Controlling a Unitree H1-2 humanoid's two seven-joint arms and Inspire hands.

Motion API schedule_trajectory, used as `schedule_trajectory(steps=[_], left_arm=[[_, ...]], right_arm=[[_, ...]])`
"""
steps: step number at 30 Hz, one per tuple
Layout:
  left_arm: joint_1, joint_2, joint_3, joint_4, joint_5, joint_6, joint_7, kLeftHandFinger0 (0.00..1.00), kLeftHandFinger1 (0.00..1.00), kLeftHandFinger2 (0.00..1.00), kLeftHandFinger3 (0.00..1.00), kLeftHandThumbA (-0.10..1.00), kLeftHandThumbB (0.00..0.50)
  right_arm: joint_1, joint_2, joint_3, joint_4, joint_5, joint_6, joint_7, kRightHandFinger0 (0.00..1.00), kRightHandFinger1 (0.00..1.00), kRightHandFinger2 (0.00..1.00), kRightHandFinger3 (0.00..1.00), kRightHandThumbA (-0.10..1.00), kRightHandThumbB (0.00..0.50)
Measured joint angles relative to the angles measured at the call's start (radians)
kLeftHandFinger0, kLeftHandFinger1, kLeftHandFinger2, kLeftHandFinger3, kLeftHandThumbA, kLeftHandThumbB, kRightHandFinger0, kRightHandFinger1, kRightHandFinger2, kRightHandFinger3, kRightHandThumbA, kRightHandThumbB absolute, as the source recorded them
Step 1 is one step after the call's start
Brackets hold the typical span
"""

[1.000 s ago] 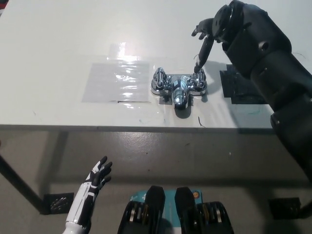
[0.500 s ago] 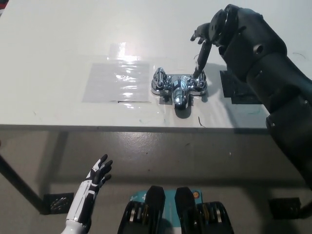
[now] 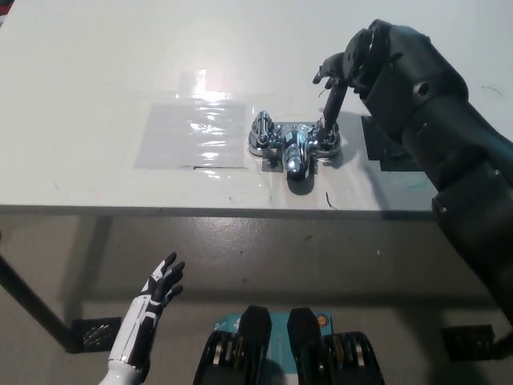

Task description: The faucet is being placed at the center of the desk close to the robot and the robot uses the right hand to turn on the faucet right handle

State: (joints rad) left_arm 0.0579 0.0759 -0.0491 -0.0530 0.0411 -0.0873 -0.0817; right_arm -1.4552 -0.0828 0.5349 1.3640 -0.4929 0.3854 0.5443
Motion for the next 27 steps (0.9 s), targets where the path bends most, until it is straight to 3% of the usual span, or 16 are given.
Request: schedule_trajectory(steps=[4, 7, 12, 15, 20, 22, 23, 27], left_arm=[[-0.001, 0.0, 0.0, 0.0, 0.0, 0.0, 0.0, 1.0, 1.0, 1.0, 1.0, 1.0, 0.117], [-0.003, 0.0, 0.0, 0.0, 0.001, 0.0, 0.0, 1.0, 1.0, 1.0, 1.0, 1.0, 0.119], [-0.006, 0.002, 0.001, 0.0, 0.0, 0.0, -0.001, 1.0, 1.0, 1.0, 1.0, 1.0, 0.157], [-0.01, 0.004, 0.001, 0.0, 0.0, 0.0, -0.001, 1.0, 1.0, 1.0, 1.0, 1.0, 0.128], [-0.015, 0.004, 0.002, 0.0, 0.0, -0.003, -0.001, 1.0, 1.0, 1.0, 1.0, 1.0, 0.16], [-0.015, 0.005, 0.002, 0.0, 0.0, -0.004, -0.001, 1.0, 1.0, 1.0, 1.0, 1.0, 0.158], [-0.015, 0.005, 0.002, 0.0, 0.0, -0.004, -0.001, 1.0, 1.0, 1.0, 1.0, 1.0, 0.152], [-0.015, 0.005, 0.002, 0.0, 0.001, -0.004, -0.001, 1.0, 1.0, 1.0, 1.0, 1.0, 0.155]], right_arm=[[0.005, 0.002, -0.017, 0.0, 0.004, -0.001, -0.005, 1.0, 1.0, 1.0, 1.0, 0.9, 0.249], [0.006, 0.002, -0.021, 0.0, 0.005, -0.005, -0.007, 1.0, 1.0, 1.0, 1.0, 1.0, 0.214], [0.006, 0.002, -0.004, 0.006, -0.001, -0.012, 0.004, 1.0, 1.0, 1.0, 1.0, 1.0, 0.26], [0.006, 0.002, 0.023, 0.015, -0.008, -0.016, 0.004, 1.0, 1.0, 1.0, 1.0, 1.0, 0.269], [0.005, 0.002, 0.075, 0.03, -0.029, -0.018, 0.008, 1.0, 1.0, 1.0, 1.0, 1.0, 0.25], [0.005, 0.002, 0.093, 0.035, -0.035, -0.021, 0.009, 1.0, 1.0, 1.0, 1.0, 1.0, 0.277], [0.005, 0.002, 0.103, 0.036, -0.039, -0.023, 0.009, 1.0, 1.0, 1.0, 1.0, 1.0, 0.319], [0.01, 0.002, 0.122, 0.037, -0.053, -0.023, -0.017, 1.0, 1.0, 1.0, 1.0, 1.0, 0.337]])
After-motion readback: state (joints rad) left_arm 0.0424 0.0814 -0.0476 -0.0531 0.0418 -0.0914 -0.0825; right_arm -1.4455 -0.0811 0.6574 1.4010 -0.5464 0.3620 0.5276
